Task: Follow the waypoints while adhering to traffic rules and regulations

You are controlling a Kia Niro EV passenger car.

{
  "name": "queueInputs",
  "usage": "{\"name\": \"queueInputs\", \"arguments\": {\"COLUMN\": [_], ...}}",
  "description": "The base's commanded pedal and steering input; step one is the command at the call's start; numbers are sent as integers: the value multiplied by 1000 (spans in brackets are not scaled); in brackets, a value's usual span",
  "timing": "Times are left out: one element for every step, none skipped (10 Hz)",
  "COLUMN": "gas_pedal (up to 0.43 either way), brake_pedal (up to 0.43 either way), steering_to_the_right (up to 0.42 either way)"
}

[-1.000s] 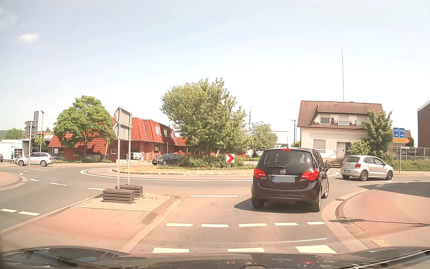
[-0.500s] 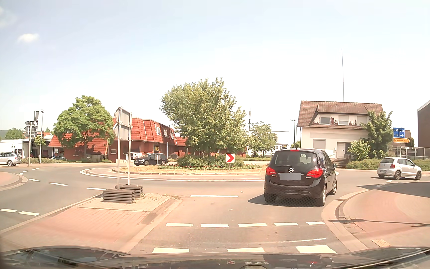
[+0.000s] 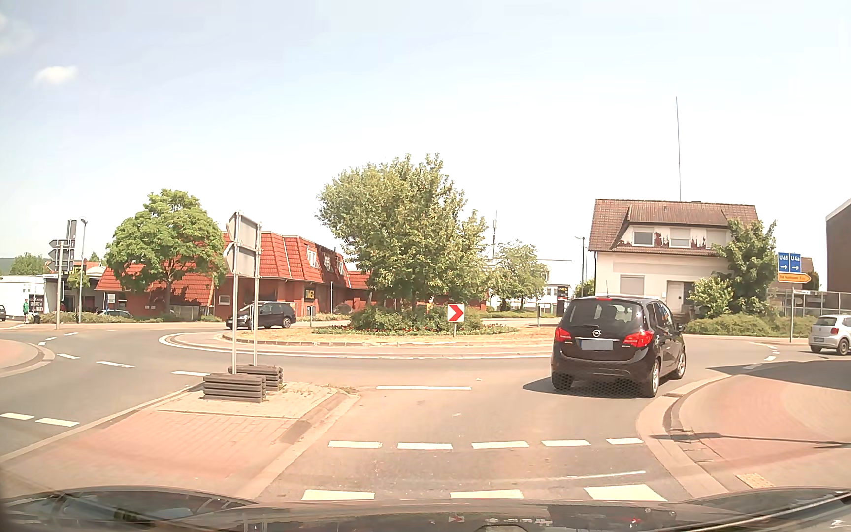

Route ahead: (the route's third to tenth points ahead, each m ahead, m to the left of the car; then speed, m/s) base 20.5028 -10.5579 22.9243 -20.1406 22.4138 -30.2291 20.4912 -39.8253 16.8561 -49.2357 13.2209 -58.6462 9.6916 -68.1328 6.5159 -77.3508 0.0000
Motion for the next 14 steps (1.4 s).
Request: {"name": "queueInputs", "arguments": {"gas_pedal": [0, 0, 0, 0, 0, 0, 0, 0, 0, 0, 0, 0, 0, 0], "brake_pedal": [171, 171, 171, 171, 171, 171, 171, 171, 171, 171, 171, 171, 171, 171], "steering_to_the_right": [10, 10, 10, 10, 10, 10, 10, 10, 10, 10, 10, 10, 10, 10]}}
